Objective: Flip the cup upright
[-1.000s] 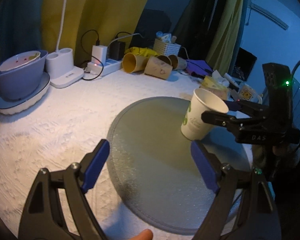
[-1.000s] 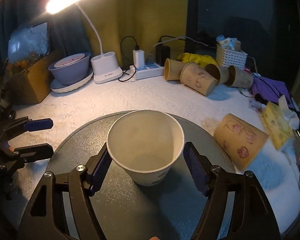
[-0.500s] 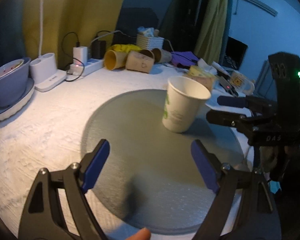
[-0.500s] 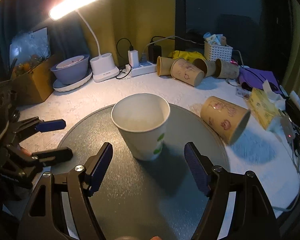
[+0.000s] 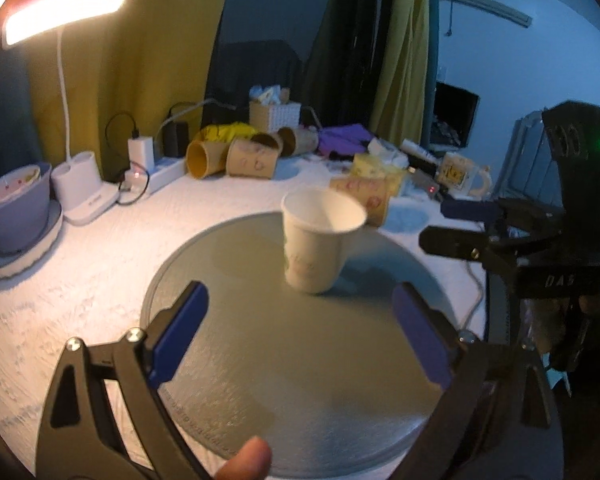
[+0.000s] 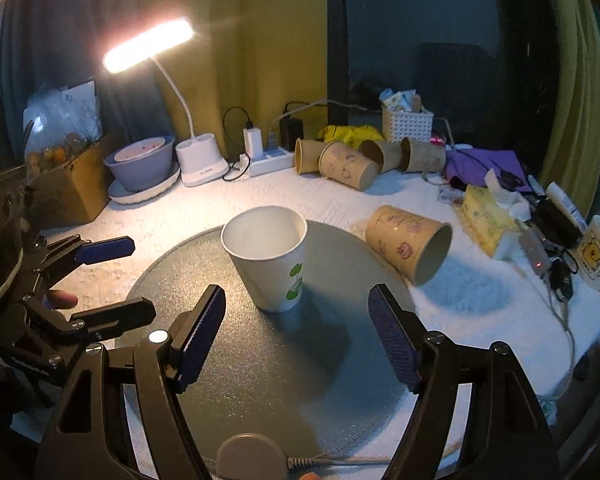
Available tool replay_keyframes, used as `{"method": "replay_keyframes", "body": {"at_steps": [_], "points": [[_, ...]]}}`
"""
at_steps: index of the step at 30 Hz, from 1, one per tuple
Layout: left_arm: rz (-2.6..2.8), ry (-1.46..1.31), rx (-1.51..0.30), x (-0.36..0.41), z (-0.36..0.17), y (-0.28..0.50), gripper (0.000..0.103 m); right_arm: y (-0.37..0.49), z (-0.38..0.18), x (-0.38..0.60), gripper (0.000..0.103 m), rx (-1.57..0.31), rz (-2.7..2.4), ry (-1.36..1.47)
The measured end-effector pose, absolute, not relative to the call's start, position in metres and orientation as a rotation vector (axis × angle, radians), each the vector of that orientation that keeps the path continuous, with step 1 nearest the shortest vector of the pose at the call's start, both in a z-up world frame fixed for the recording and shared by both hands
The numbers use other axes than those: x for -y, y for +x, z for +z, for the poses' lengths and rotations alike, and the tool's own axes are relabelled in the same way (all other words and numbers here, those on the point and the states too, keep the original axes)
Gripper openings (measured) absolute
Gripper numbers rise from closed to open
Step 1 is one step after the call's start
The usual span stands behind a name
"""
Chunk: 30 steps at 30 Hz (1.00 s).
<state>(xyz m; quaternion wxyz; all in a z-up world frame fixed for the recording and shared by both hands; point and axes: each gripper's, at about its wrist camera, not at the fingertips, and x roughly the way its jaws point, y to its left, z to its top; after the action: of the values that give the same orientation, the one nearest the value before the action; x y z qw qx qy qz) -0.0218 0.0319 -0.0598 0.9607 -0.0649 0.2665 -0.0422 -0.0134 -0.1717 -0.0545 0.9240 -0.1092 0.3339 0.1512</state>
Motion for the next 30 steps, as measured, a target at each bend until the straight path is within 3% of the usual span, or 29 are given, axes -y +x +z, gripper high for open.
{"method": "replay_keyframes", "body": {"at_steps": [14, 30], "points": [[-0.035, -0.107, -0.34, -0.026, 0.005, -0.03, 0.094, -0.035, -0.006, 0.177, 0.077, -0.555, 0.288, -0.232], [0.024, -0.146, -0.159, -0.045, 0.03, -0.049, 0.095, -0.042, 0.035, 0.164, 0.077, -0.428, 0.24, -0.24]]}}
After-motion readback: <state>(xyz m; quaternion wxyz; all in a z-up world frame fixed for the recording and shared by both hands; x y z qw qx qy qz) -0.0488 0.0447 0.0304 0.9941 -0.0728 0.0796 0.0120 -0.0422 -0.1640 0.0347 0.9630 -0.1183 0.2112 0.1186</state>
